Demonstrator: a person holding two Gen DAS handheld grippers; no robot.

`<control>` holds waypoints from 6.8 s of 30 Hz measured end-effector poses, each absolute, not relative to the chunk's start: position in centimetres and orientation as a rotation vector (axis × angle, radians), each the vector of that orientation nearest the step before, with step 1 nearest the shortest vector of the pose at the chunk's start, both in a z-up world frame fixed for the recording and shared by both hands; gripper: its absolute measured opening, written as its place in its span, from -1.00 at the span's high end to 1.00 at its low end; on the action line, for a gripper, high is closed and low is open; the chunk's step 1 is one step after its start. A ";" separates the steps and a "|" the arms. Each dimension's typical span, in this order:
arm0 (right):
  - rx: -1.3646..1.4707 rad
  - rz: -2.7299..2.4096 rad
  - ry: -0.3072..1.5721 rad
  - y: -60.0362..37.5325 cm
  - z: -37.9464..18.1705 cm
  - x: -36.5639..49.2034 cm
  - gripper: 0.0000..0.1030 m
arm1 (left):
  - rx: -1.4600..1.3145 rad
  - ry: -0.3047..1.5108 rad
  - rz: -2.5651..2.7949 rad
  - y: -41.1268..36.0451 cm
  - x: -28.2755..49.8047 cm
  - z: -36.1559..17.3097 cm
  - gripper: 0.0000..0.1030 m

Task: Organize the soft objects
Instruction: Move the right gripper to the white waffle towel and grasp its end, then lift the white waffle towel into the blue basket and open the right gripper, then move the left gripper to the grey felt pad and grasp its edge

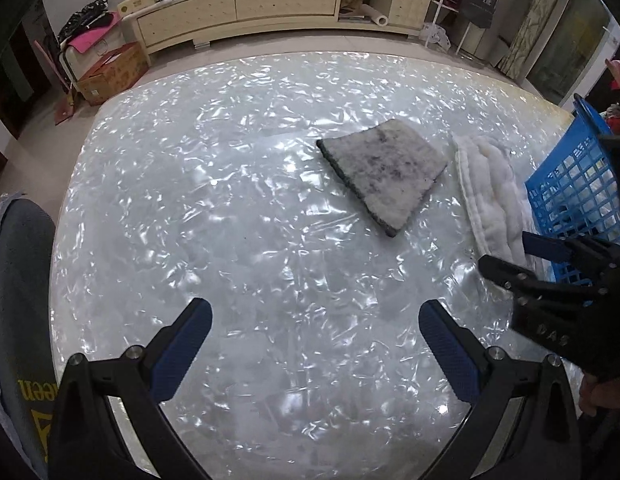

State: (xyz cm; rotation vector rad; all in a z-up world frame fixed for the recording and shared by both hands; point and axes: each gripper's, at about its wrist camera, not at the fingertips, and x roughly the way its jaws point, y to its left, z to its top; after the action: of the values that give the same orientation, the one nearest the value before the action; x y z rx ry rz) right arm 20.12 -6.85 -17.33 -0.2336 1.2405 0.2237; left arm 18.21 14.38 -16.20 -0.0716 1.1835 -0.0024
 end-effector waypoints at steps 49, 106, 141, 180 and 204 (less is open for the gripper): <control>-0.185 0.401 0.915 -12.8 0.2 6.6 0.69 | -0.073 0.969 -0.098 8.0 8.2 -1.1 -0.99; -0.203 0.234 0.996 -20.3 -1.0 9.2 -0.56 | 0.026 0.999 -0.307 -4.1 15.4 -3.1 -0.99; -0.294 0.465 1.082 -5.0 -5.2 13.2 -0.91 | -0.142 1.060 -0.060 15.6 13.8 -7.1 -0.99; -0.217 0.307 1.056 -4.6 -13.9 19.6 -0.91 | 0.113 1.145 -0.399 14.7 29.3 -18.0 -0.62; -0.188 0.303 1.080 -5.6 -13.2 18.8 -0.91 | 0.071 1.152 -0.427 13.3 26.6 -17.0 0.78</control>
State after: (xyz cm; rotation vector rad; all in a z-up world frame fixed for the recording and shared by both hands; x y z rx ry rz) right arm 18.76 -5.55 -13.18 -0.1881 1.0798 0.3025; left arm 26.62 13.33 -17.01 0.0710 1.1516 -0.4268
